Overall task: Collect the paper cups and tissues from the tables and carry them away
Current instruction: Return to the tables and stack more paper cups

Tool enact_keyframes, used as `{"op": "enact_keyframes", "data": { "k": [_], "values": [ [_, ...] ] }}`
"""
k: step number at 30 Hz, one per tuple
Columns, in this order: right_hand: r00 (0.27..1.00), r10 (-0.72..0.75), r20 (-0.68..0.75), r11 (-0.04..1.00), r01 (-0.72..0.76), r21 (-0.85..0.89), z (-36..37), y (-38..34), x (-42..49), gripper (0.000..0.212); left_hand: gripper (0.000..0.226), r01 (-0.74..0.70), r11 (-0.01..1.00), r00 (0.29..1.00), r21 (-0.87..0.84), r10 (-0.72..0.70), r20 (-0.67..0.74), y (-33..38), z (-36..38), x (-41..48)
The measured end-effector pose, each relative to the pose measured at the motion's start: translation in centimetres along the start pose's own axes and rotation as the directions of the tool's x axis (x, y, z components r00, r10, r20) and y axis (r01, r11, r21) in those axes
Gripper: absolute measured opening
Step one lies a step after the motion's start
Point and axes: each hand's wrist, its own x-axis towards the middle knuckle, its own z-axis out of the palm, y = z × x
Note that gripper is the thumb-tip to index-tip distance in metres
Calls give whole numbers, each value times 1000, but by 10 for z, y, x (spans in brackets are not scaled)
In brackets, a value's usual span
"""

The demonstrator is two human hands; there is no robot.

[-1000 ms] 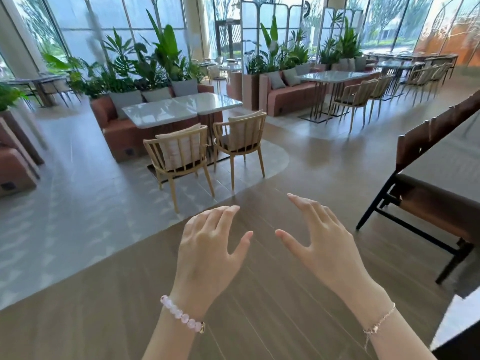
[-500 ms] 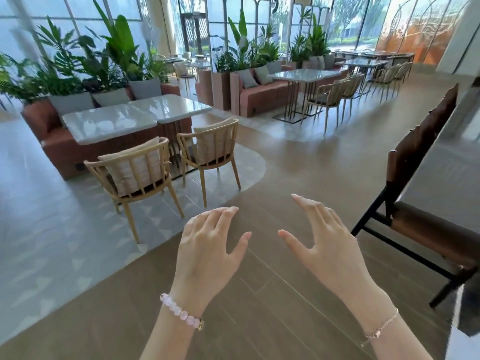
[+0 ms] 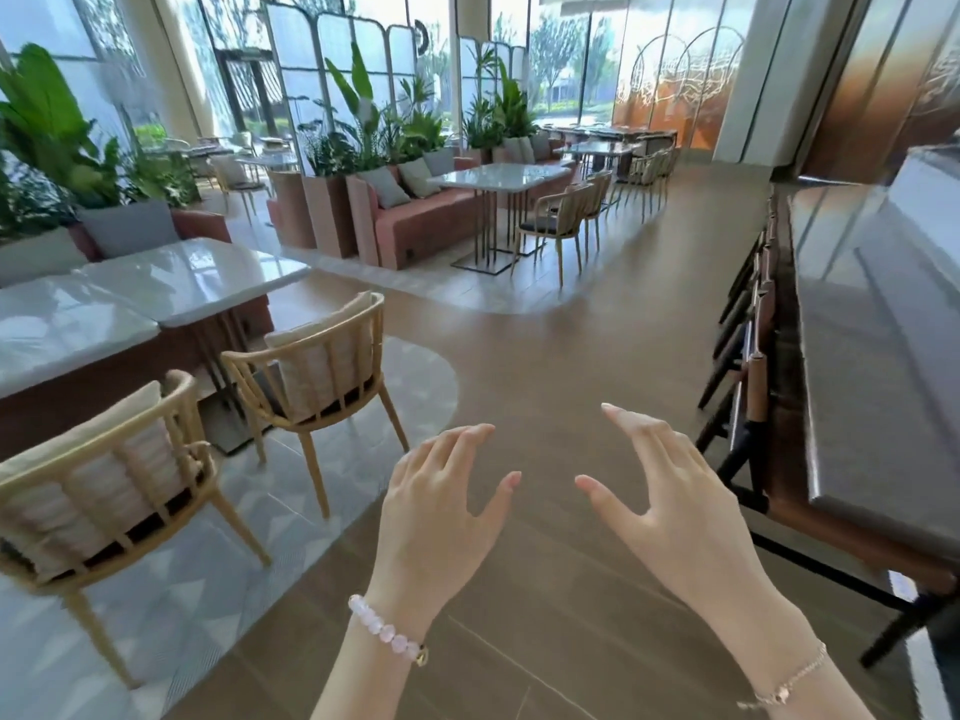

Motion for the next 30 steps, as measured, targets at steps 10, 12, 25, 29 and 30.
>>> {"op": "enact_keyframes", "data": {
  "k": [10, 12, 25, 29, 30],
  "values": [
    [999, 49, -19, 996, -51, -78, 78, 37, 163, 64, 61, -60, 985, 994, -161, 74, 81, -72, 76, 166],
    [999, 46, -12, 996, -47, -72, 100, 47, 201, 63, 62, -50, 985, 995, -167, 64, 76, -90, 95, 200],
    [999, 40, -31, 999, -41, -34, 210, 138, 483, 64, 45, -94, 995, 995, -34, 94, 24, -183, 213, 473],
    [998, 48, -37, 998, -50, -50, 235, 164, 551, 63, 49, -102, 994, 994, -27, 103, 27, -207, 246, 538],
    [998, 52, -35, 997, -54, -52, 242, 170, 566, 63, 47, -101, 995, 994, -26, 102, 35, -213, 256, 554]
  ]
}}
